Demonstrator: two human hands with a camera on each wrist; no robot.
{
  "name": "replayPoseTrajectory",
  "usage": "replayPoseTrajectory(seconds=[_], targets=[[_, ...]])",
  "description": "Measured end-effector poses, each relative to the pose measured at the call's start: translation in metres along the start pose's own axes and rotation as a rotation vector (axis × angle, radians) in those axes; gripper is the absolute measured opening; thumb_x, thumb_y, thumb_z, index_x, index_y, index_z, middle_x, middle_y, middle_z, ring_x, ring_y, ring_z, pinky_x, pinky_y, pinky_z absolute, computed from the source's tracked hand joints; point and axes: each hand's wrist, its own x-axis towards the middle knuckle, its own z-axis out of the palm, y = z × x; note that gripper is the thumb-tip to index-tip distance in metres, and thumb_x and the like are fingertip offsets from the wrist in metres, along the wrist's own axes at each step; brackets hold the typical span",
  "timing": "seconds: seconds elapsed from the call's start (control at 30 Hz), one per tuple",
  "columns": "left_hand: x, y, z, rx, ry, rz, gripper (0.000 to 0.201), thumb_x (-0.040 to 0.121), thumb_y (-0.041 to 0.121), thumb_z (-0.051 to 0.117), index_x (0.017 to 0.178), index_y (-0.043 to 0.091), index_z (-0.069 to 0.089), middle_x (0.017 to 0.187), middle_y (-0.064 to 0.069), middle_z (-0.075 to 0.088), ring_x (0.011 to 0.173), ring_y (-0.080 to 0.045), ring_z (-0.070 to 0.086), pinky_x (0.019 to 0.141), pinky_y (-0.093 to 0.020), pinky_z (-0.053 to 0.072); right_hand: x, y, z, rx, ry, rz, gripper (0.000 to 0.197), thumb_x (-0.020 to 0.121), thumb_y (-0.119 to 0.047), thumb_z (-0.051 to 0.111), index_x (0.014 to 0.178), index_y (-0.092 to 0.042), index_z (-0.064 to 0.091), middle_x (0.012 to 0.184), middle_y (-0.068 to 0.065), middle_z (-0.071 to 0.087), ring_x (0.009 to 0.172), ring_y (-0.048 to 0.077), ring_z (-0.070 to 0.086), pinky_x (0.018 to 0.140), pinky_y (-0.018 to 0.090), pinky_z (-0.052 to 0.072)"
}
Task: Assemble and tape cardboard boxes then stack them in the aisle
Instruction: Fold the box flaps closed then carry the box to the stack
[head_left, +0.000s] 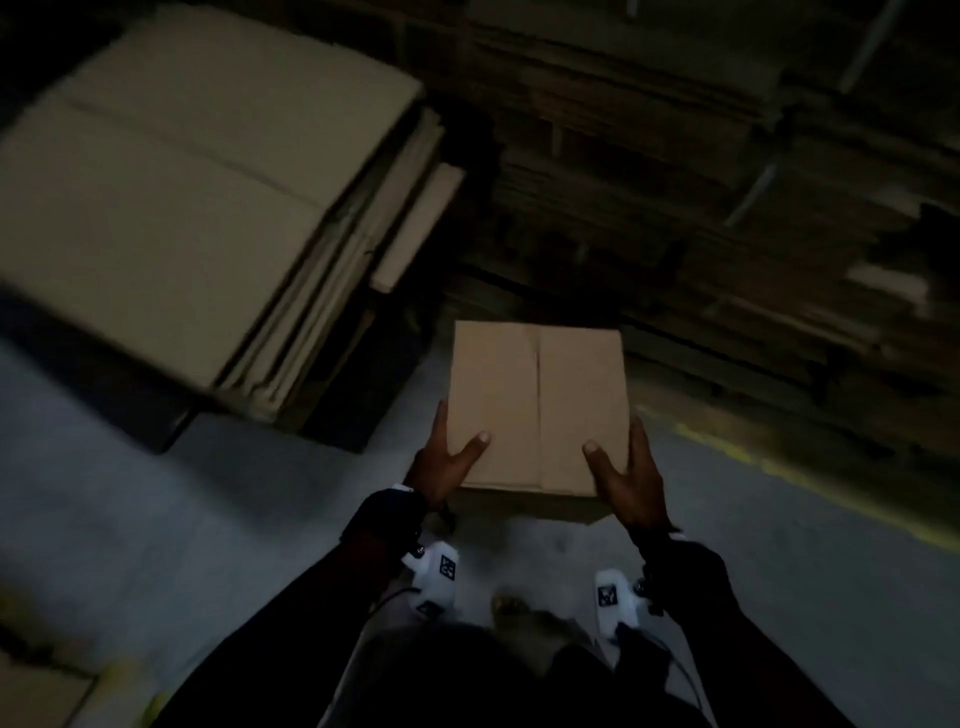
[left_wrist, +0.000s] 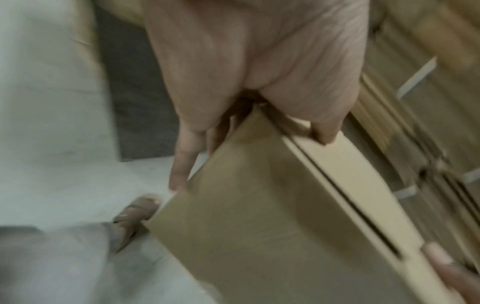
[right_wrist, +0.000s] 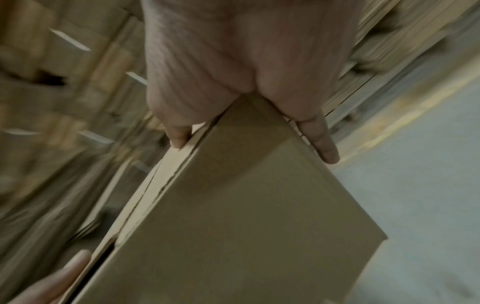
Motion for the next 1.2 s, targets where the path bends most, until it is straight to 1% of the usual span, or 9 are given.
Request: replayPoseTrajectory(seconds=[0.17, 0.4, 0.5, 0.67, 0.8, 0.9, 1.07, 1.13, 1.2], targets=[[-0.109, -0.038, -0.017, -0.09, 0.157, -0.082, 0.106, 0.075, 0.077, 0.064, 0.157, 0.045, 0.006, 0.152, 0.007, 0.045, 0.135, -0.018, 0.048, 0.115, -0.043, 0.04, -0.063, -0.002, 0.012, -0.038, -0.226, -0.098, 0.075, 0.094, -0.045, 0.068, 0.157, -0.041, 0.026, 0.142, -0.018, 0.046, 0.125, 0.007, 0.047, 0.105, 0.026, 0.036], [-0.24, -0.086, -0.044, -0.237, 0.417, -0.079, 0.084, 0.086, 0.063, 0.067, 0.154, 0.044, 0.022, 0.146, 0.011, 0.049, 0.132, -0.012, 0.049, 0.113, -0.037, 0.04, -0.133, -0.008, 0.05, -0.132, -0.51, -0.212, 0.082, 0.091, -0.048, 0.071, 0.158, -0.045, 0.022, 0.145, -0.011, 0.053, 0.129, 0.013, 0.053, 0.11, 0.036, 0.043], [-0.279, -0.109, -0.057, -0.297, 0.515, -0.123, 0.089, 0.079, 0.072, 0.068, 0.152, 0.051, 0.022, 0.146, 0.015, 0.05, 0.132, -0.011, 0.05, 0.113, -0.042, 0.042, -0.154, -0.011, 0.077, -0.169, -0.588, -0.248, 0.086, 0.091, -0.047, 0.071, 0.159, -0.043, 0.019, 0.149, -0.008, 0.052, 0.132, 0.014, 0.052, 0.114, 0.041, 0.042], [-0.34, -0.159, -0.093, -0.357, 0.715, -0.178, 0.093, 0.08, 0.073, 0.068, 0.155, 0.046, 0.021, 0.152, 0.014, 0.044, 0.137, -0.011, 0.045, 0.116, -0.046, 0.039, -0.195, -0.03, 0.151, -0.253, -0.777, -0.323, 0.086, 0.094, -0.041, 0.069, 0.161, -0.036, 0.016, 0.149, -0.007, 0.05, 0.13, 0.011, 0.05, 0.107, 0.026, 0.039], [-0.383, -0.184, -0.13, -0.439, 0.862, -0.237, 0.09, 0.087, 0.063, 0.065, 0.158, 0.042, 0.014, 0.155, 0.009, 0.039, 0.138, -0.016, 0.043, 0.117, -0.043, 0.037, -0.228, -0.049, 0.221, -0.332, -0.909, -0.409, 0.078, 0.097, -0.041, 0.065, 0.159, -0.042, 0.018, 0.142, -0.007, 0.055, 0.124, 0.014, 0.055, 0.103, 0.03, 0.045], [-0.403, -0.208, -0.166, -0.49, 0.937, -0.246, 0.102, 0.076, 0.077, 0.064, 0.158, 0.045, 0.011, 0.157, 0.008, 0.037, 0.14, -0.019, 0.041, 0.115, -0.047, 0.039, -0.25, -0.064, 0.275, -0.37, -0.97, -0.446, 0.078, 0.098, -0.044, 0.063, 0.16, -0.04, 0.016, 0.146, -0.006, 0.053, 0.13, 0.016, 0.053, 0.105, 0.031, 0.044], [-0.424, -0.237, -0.237, -0.566, 1.021, -0.313, 0.086, 0.088, 0.062, 0.062, 0.154, 0.053, 0.008, 0.161, 0.007, 0.03, 0.141, -0.03, 0.04, 0.097, -0.059, 0.052, -0.28, -0.089, 0.368, -0.358, -1.033, -0.508, 0.091, 0.086, -0.067, 0.064, 0.16, -0.041, 0.019, 0.154, -0.009, 0.048, 0.139, 0.014, 0.047, 0.115, 0.043, 0.042], [-0.431, -0.244, -0.27, -0.581, 1.023, -0.348, 0.083, 0.091, 0.059, 0.062, 0.155, 0.053, 0.009, 0.16, 0.005, 0.03, 0.138, -0.034, 0.042, 0.078, -0.052, 0.061, -0.29, -0.102, 0.405, -0.339, -1.063, -0.531, 0.096, 0.08, -0.076, 0.062, 0.159, -0.042, 0.019, 0.157, -0.01, 0.043, 0.143, 0.012, 0.043, 0.117, 0.046, 0.04], [-0.435, -0.249, -0.303, -0.608, 1.032, -0.337, 0.084, 0.087, 0.061, 0.063, 0.153, 0.055, 0.011, 0.158, 0.005, 0.032, 0.134, -0.036, 0.045, 0.059, -0.046, 0.062, -0.303, -0.121, 0.438, -0.304, -1.076, -0.543, 0.094, 0.084, -0.07, 0.064, 0.16, -0.039, 0.018, 0.163, -0.007, 0.035, 0.148, 0.013, 0.035, 0.121, 0.045, 0.034]])
